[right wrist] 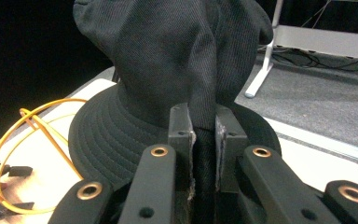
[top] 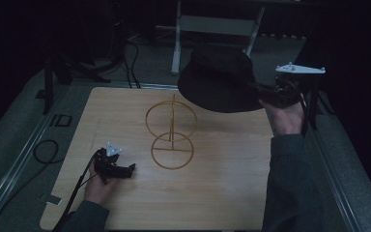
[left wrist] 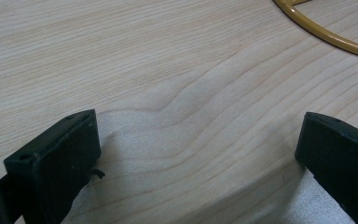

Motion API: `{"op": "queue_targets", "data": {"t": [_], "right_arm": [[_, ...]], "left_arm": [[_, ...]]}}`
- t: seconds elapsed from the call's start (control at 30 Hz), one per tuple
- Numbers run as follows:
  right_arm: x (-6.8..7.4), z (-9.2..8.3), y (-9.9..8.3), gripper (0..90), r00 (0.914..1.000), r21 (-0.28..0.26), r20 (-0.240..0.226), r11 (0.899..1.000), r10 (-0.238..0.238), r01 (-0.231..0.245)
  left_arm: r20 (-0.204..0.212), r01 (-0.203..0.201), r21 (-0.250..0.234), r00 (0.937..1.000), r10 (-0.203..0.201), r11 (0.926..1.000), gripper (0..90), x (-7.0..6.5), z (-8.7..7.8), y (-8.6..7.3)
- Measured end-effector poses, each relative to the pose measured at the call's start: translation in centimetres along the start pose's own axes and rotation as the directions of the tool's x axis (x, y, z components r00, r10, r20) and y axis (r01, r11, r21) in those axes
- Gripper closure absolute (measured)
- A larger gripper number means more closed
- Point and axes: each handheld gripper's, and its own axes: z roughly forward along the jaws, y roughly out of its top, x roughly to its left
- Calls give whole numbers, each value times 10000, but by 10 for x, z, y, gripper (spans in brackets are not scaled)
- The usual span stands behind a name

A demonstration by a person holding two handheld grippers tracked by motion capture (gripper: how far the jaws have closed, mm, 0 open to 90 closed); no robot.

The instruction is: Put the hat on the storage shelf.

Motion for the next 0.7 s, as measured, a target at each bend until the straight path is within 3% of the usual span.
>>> {"op": "queue_targets", "data": {"t": [0.7], "right_arm": [[9, -3, 5, 804, 9991, -259, -418, 9996, -117, 106]], "left_arm": [[1, -2, 1, 10000, 2, 10000, 3, 0, 0, 0]]}}
